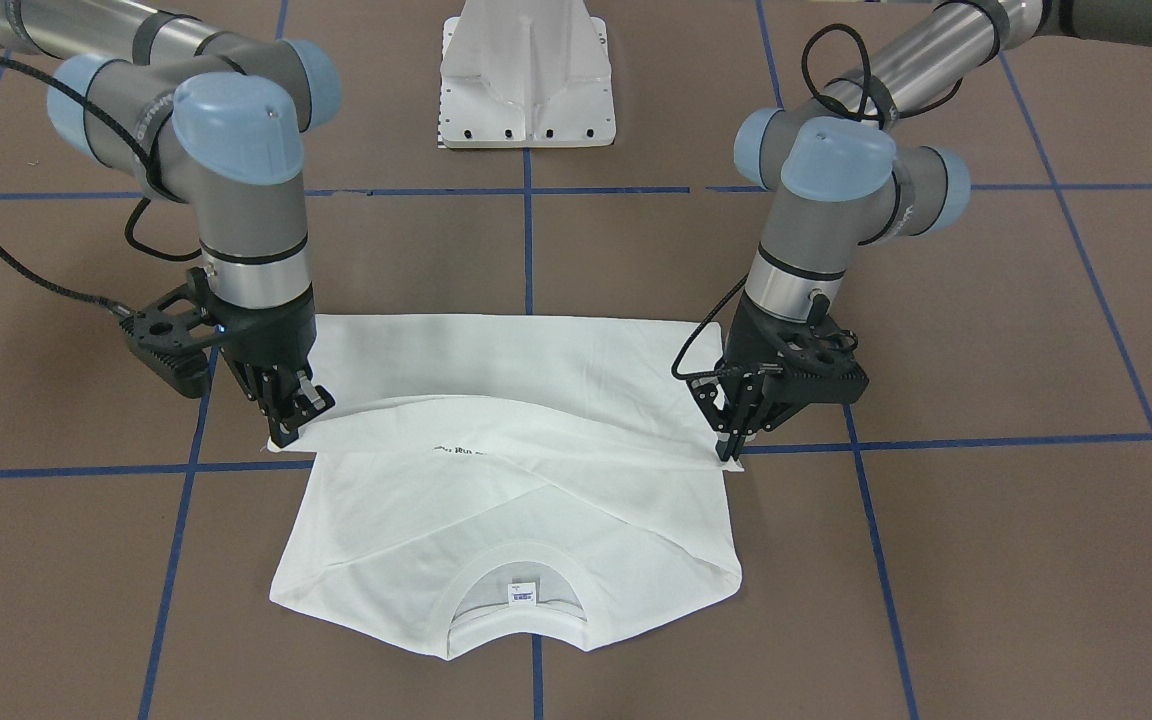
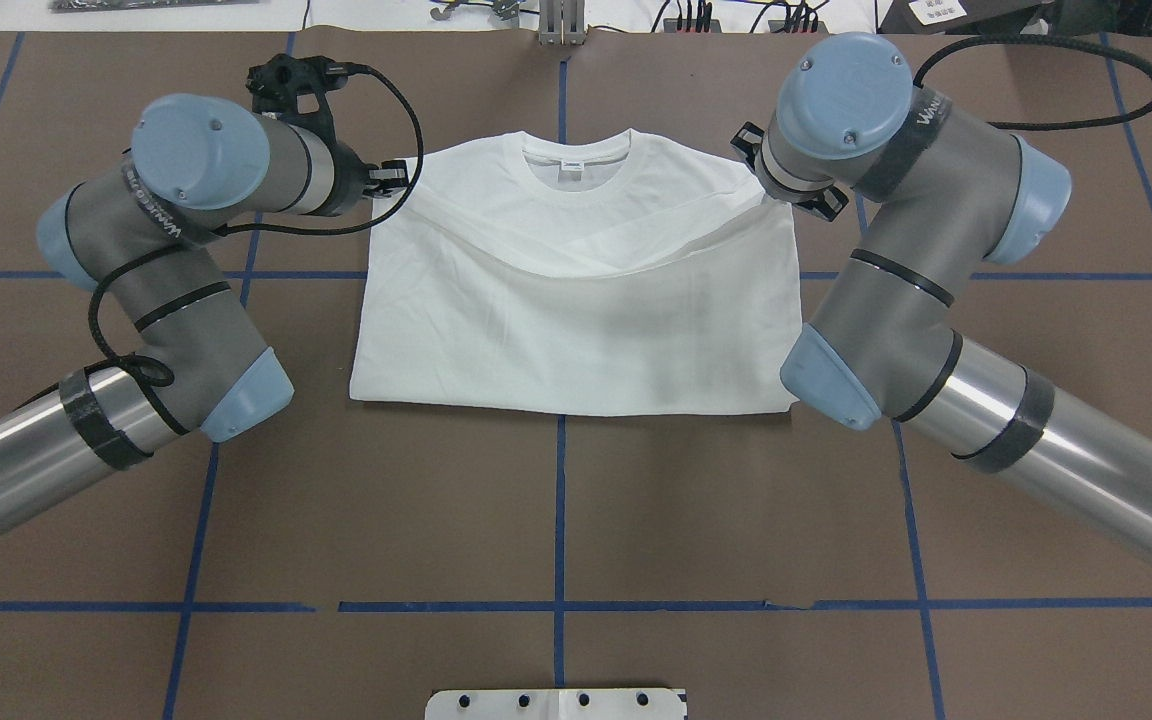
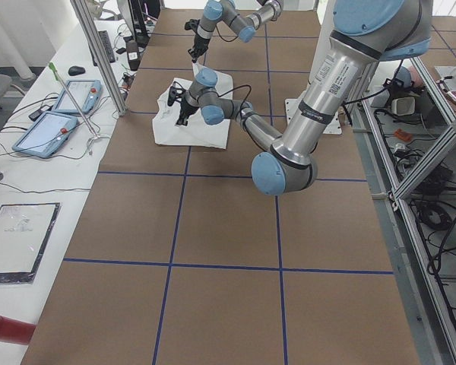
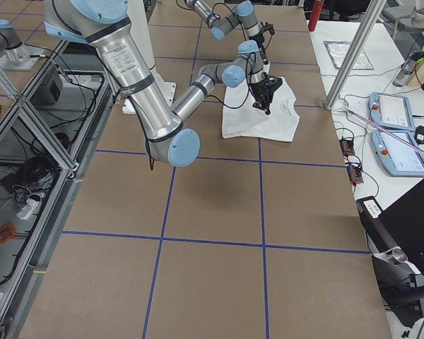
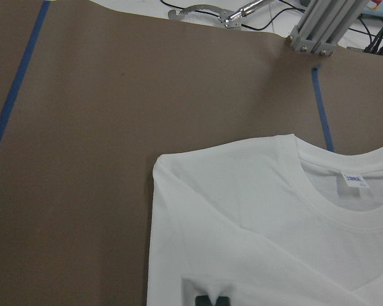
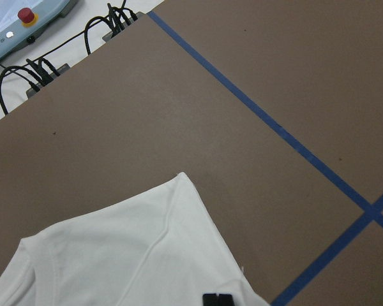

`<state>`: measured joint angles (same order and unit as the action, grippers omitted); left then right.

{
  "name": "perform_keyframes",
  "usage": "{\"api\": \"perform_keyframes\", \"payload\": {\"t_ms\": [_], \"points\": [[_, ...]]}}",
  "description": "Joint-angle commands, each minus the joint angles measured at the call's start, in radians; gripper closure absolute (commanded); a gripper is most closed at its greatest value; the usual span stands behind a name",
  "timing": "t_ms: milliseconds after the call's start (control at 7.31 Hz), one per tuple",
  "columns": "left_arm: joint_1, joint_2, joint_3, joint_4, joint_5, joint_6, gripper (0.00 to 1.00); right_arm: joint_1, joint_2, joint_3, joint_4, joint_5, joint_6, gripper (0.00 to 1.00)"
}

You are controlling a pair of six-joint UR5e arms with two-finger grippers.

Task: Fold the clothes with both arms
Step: 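Lay the hem down near the collar and open both grippers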

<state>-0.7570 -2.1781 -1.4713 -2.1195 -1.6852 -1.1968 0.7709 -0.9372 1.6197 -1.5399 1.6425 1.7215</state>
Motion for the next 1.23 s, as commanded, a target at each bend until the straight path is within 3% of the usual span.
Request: {"api": "perform_keyframes", "payload": {"t_ms": [0, 137, 410, 1095], "points": [[-0.022, -0.075, 0.158, -0.060, 0.007, 0.000, 1.00, 0.040, 0.047, -0.154, 0.090, 0.029, -0.036, 1.00], [-0.033, -0.075, 0.220, -0.141, 0.007, 0.000, 1.00, 0.056, 0.084, -0.217, 0.096, 0.046, -0.046, 1.00], [-0.033, -0.077, 0.241, -0.155, 0.010, 0.000, 1.00, 0.076, 0.095, -0.303, 0.171, 0.062, -0.045, 1.00], [-0.031, -0.103, 0.301, -0.200, 0.030, -0.001, 1.00, 0.085, 0.095, -0.322, 0.172, 0.082, -0.048, 1.00]]}}
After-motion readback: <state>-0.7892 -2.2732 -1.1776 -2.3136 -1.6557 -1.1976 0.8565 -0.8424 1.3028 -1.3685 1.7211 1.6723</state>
